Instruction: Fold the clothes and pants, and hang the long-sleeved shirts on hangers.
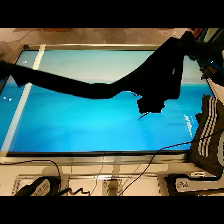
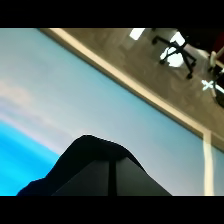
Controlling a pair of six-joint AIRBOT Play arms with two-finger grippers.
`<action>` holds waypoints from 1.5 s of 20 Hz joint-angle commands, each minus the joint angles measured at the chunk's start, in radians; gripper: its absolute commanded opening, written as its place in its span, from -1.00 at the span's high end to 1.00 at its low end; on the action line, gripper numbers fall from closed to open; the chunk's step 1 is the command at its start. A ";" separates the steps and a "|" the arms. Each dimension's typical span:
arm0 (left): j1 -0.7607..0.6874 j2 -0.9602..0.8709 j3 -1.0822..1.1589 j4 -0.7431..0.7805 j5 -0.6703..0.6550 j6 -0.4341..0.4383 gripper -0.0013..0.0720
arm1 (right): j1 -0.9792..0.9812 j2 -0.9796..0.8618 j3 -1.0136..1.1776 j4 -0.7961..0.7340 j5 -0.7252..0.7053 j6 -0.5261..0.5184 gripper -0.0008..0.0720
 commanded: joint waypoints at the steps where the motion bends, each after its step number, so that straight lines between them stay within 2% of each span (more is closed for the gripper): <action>1: 0.009 -0.113 0.272 0.012 -0.137 -0.020 0.96 | -0.042 -0.039 0.227 -0.204 0.284 -0.037 0.94; 4: 0.089 -0.082 0.296 0.091 -0.285 -0.020 0.96 | -0.076 0.005 0.219 -0.237 0.469 -0.201 0.94; 8: 0.183 -0.095 0.289 0.397 -0.693 -0.020 0.95 | -0.097 0.065 0.117 -0.320 0.610 -0.226 0.94; 9: 0.198 -0.098 0.271 0.478 -0.738 -0.020 0.95 | -0.097 0.094 0.061 -0.352 0.612 -0.229 0.94; 12: 0.232 -0.097 0.190 0.578 -0.775 0.015 0.95 | -0.097 0.234 -0.180 -0.449 0.678 -0.271 0.94; 16: 0.237 -0.097 0.100 0.636 -0.890 0.201 0.95 | -0.096 0.470 -0.544 -0.463 0.815 -0.322 0.94; 18: 0.237 -0.097 0.053 0.708 -0.910 0.259 0.95 | -0.096 0.587 -0.718 -0.465 0.858 -0.360 0.94; 22: 0.237 -0.097 -0.043 0.875 -0.935 0.259 0.95 | -0.096 0.760 -1.005 -0.465 0.943 -0.427 0.94; 25: 0.239 -0.097 -0.098 1.004 -0.972 0.259 0.95 | -0.096 0.796 -1.146 -0.481 0.974 -0.426 0.94; 27: 0.250 -0.097 -0.118 1.018 -0.963 0.259 0.95 | -0.096 0.793 -1.201 -0.493 0.970 -0.426 0.94; 28: 0.256 -0.097 -0.123 1.022 -0.949 0.259 0.95 | -0.096 0.793 -1.213 -0.504 0.967 -0.426 0.84; 29: 0.264 -0.097 -0.125 1.022 -0.938 0.259 0.95 | -0.096 0.793 -1.214 -0.517 0.966 -0.426 0.34; 30: 0.272 -0.097 -0.125 1.027 -0.924 0.259 0.95 | -0.096 0.793 -1.213 -0.523 0.966 -0.426 -0.27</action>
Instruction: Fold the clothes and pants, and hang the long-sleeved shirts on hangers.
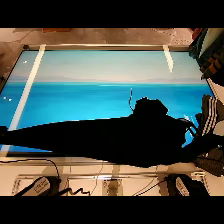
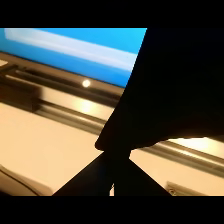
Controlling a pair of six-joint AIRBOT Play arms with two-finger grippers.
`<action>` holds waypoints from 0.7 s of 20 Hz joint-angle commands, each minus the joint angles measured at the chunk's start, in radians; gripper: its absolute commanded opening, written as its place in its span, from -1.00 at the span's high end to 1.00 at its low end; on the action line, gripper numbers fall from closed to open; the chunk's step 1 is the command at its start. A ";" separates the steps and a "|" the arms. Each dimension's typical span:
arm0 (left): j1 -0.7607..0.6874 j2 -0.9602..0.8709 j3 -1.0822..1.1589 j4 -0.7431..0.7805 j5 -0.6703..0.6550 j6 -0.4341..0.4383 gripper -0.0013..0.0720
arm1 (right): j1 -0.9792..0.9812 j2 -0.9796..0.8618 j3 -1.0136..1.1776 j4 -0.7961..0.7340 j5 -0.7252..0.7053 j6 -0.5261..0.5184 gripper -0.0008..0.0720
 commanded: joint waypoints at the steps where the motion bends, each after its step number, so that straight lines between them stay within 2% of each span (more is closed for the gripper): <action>1: 0.027 0.000 -0.018 0.053 0.041 0.004 0.94 | -0.001 0.012 -0.049 -0.033 0.010 -0.005 -0.65; 4: 0.037 -0.001 -0.018 0.052 0.084 0.003 0.94 | -0.001 0.012 -0.048 -0.044 -0.011 -0.005 -0.70; 11: 0.074 -0.001 -0.018 0.056 0.132 0.003 0.94 | -0.001 0.012 -0.048 -0.073 -0.301 -0.005 -0.69; 14: 0.138 -0.001 -0.021 0.053 0.129 0.003 0.94 | -0.001 0.012 -0.048 -0.073 -0.362 -0.005 -0.69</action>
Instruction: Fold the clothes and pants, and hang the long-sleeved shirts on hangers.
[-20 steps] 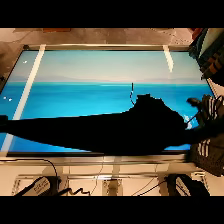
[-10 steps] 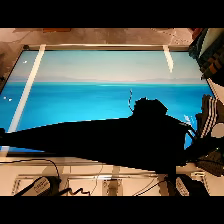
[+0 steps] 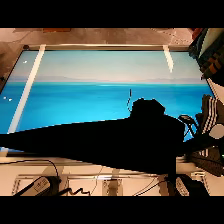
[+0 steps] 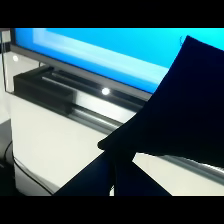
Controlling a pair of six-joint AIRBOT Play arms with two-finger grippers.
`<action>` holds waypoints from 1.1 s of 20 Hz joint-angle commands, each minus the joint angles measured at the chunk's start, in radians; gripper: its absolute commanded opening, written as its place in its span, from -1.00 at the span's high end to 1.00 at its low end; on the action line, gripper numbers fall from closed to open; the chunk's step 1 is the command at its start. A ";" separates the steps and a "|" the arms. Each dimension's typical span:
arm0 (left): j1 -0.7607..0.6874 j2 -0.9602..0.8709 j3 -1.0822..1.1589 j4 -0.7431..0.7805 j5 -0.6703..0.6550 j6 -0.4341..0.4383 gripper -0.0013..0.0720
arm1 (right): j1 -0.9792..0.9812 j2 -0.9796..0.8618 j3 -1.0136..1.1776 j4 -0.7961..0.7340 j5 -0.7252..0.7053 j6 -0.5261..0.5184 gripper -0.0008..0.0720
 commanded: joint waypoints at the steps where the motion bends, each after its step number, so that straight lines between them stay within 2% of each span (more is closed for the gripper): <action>1: 0.068 -0.001 -0.007 -0.005 0.006 -0.001 0.94 | -0.001 0.001 -0.001 -0.005 -0.102 0.000 -0.69; 3: 0.098 -0.001 -0.021 -0.009 0.006 -0.001 0.93 | -0.001 0.001 -0.001 -0.005 -0.107 0.001 -0.69; 4: 0.106 -0.001 -0.030 -0.013 0.007 -0.001 0.66 | -0.001 0.001 -0.001 -0.005 -0.108 0.000 -0.70; 5: 0.107 -0.001 -0.038 -0.013 0.007 -0.001 0.01 | -0.001 0.001 -0.001 -0.005 -0.108 0.000 -0.70; 6: 0.107 -0.001 -0.045 -0.013 0.008 -0.001 -0.76 | -0.001 0.001 -0.001 -0.005 -0.108 0.000 -0.73; 7: 0.107 -0.002 -0.047 -0.013 0.013 -0.001 -0.94 | -0.001 0.001 -0.001 -0.005 -0.111 0.000 -0.73; 12: 0.106 -0.020 -0.047 -0.014 0.014 -0.002 -0.92 | -0.001 0.001 -0.001 -0.005 -0.188 0.000 -0.72; 14: 0.106 -0.030 -0.047 -0.042 0.014 -0.037 -0.92 | -0.001 0.001 -0.001 -0.005 -0.267 0.005 -0.72; 15: 0.106 -0.034 -0.047 -0.061 0.016 -0.073 -0.92 | -0.001 0.001 -0.001 -0.005 -0.331 0.014 -0.63; 16: 0.106 -0.037 -0.047 -0.087 0.022 -0.119 -0.92 | -0.001 0.001 -0.001 -0.010 -0.414 0.039 -0.27; 17: 0.106 -0.037 -0.047 -0.108 0.039 -0.159 -0.92 | -0.001 0.001 -0.001 -0.031 -0.505 0.069 0.20; 18: 0.104 -0.037 -0.047 -0.116 0.052 -0.179 -0.92 | -0.001 0.001 -0.001 -0.061 -0.615 0.108 0.93; 20: 0.096 -0.037 -0.047 -0.115 0.056 -0.188 -0.92 | -0.022 -0.007 0.000 -0.104 -0.814 0.235 0.94; 22: 0.087 -0.037 -0.047 -0.115 0.060 -0.188 -0.92 | -0.113 -0.055 0.025 -0.092 -0.859 0.335 0.94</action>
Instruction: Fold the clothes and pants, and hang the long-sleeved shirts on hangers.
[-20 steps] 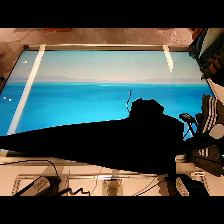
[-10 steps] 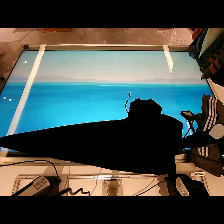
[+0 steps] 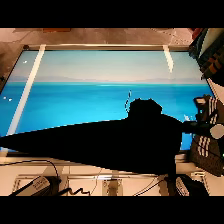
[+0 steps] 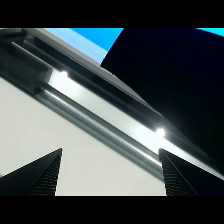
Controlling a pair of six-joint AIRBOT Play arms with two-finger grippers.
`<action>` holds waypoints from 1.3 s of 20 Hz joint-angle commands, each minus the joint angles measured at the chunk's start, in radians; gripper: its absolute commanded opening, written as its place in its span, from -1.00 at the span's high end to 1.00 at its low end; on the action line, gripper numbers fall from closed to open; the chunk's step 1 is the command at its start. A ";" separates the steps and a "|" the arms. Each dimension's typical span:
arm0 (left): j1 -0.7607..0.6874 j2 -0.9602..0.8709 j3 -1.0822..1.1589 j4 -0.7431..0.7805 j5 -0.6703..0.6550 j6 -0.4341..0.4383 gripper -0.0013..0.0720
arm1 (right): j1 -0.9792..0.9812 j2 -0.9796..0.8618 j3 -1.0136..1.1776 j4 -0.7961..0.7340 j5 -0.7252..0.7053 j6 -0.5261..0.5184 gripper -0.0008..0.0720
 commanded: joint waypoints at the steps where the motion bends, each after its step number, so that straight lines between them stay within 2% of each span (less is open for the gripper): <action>1: -0.014 -0.002 0.000 -0.016 0.013 -0.034 -0.92 | -0.127 -0.072 0.032 0.007 -0.172 0.159 0.95; 3: -0.034 -0.002 0.000 -0.020 0.015 -0.034 -0.92 | -0.251 -0.161 0.059 0.129 -0.075 0.136 0.94; 4: -0.049 -0.002 0.000 -0.019 0.016 -0.034 -0.92 | -0.308 -0.204 0.063 0.220 -0.024 0.064 0.94; 5: -0.066 -0.002 0.000 -0.019 0.016 -0.034 -0.92 | -0.356 -0.244 0.063 0.317 0.028 -0.019 0.94; 8: -0.120 -0.002 0.000 -0.019 0.016 -0.034 -0.92 | -0.477 -0.397 0.063 0.655 0.286 -0.369 0.94; 9: -0.140 -0.002 0.000 -0.019 0.016 -0.034 -0.92 | -0.504 -0.444 0.063 0.704 0.328 -0.393 0.66; 10: -0.163 -0.002 0.000 -0.019 0.016 -0.034 -0.92 | -0.523 -0.483 0.063 0.713 0.317 -0.390 -0.18; 11: -0.187 -0.002 0.000 -0.019 0.016 -0.034 -0.92 | -0.534 -0.509 0.063 0.706 0.297 -0.386 -0.53; 15: -0.281 -0.002 0.000 -0.019 0.016 -0.035 -0.92 | -0.536 -0.570 0.064 0.692 0.189 -0.360 -0.56; 19: -0.388 -0.002 0.000 -0.020 0.016 -0.112 -0.92 | -0.536 -0.658 0.064 0.726 0.159 -0.365 -0.55; 20: -0.416 -0.002 0.000 -0.026 0.016 -0.140 -0.92 | -0.536 -0.685 0.064 0.749 0.174 -0.384 -0.54; 22: -0.473 -0.002 0.000 -0.111 0.016 -0.143 -0.92 | -0.536 -0.734 0.064 0.812 0.228 -0.480 -0.52; 25: -0.560 -0.002 0.000 -0.343 0.057 -0.139 -0.92 | -0.536 -0.760 0.064 0.938 0.269 -0.631 -0.01; 26: -0.594 -0.002 0.000 -0.439 0.096 -0.112 -0.92 | -0.536 -0.760 0.064 0.968 0.272 -0.658 0.27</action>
